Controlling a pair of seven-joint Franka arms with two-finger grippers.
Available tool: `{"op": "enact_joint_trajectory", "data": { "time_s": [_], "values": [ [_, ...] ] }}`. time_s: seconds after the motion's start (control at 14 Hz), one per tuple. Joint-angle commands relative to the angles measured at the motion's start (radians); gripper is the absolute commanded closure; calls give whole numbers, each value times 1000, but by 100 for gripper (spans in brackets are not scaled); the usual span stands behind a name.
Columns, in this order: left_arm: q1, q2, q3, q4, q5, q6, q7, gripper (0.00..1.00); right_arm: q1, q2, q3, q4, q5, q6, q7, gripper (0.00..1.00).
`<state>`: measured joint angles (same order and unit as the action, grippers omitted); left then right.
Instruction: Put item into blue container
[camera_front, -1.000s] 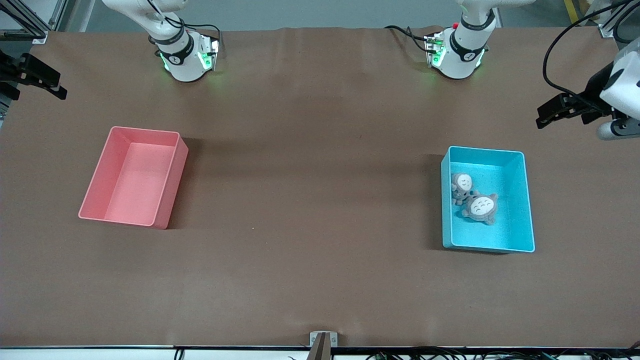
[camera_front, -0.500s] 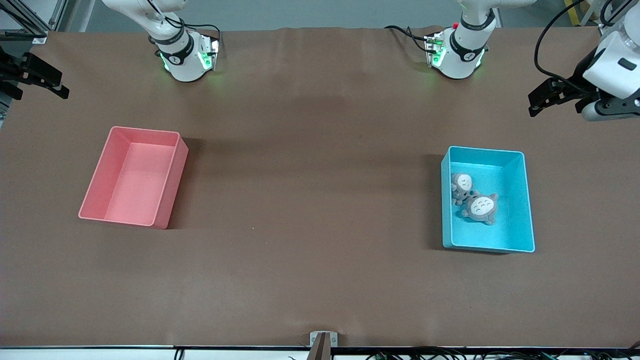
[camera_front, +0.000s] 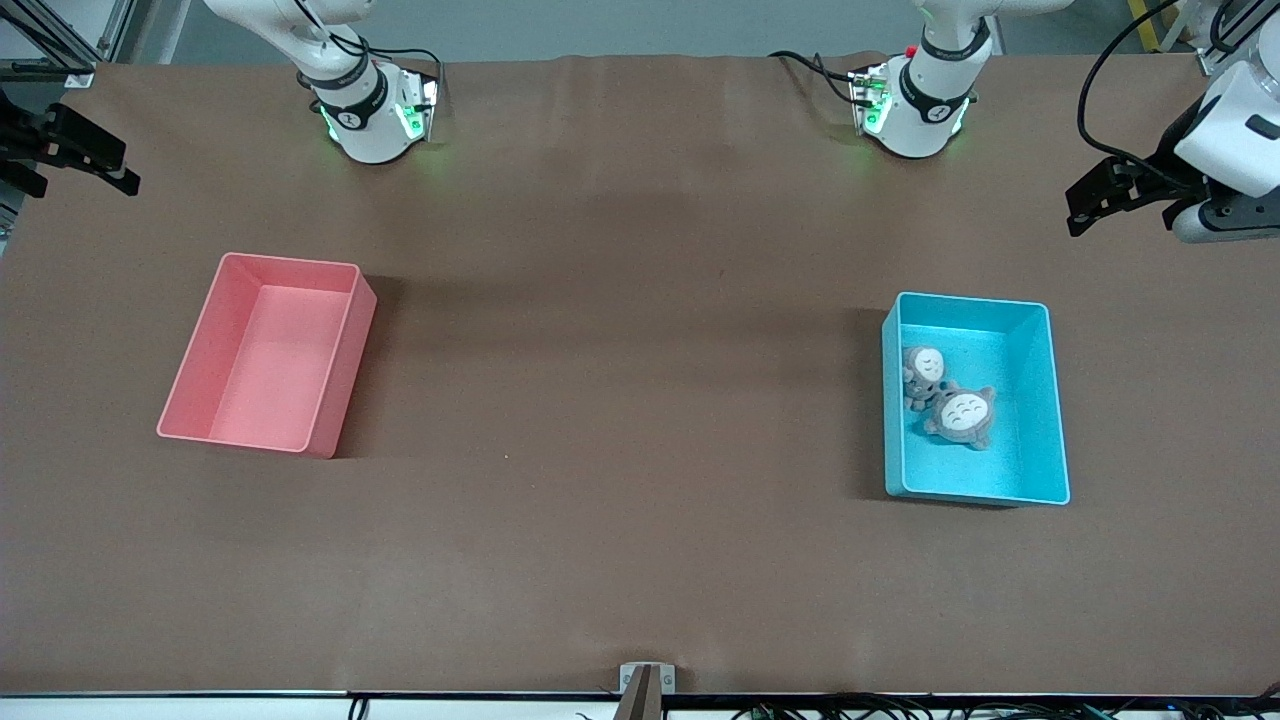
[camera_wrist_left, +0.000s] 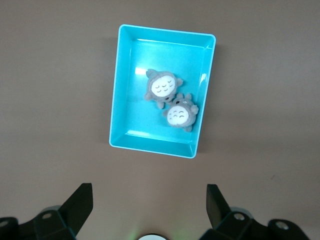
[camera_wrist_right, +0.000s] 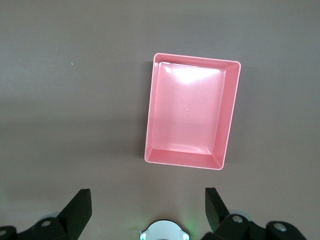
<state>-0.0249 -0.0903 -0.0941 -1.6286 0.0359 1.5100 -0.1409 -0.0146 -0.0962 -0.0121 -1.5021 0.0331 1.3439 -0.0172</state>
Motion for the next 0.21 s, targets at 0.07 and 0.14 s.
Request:
{"op": "enact_joint_trajectory", "data": {
  "time_s": [0.07, 0.14],
  "values": [
    [5, 0, 5, 12, -28, -4, 24, 0, 4, -25, -6, -23, 14, -2, -12, 0],
    [3, 0, 5, 12, -28, -4, 23, 0, 4, -25, -6, -23, 14, -2, -12, 0]
  ]
}}
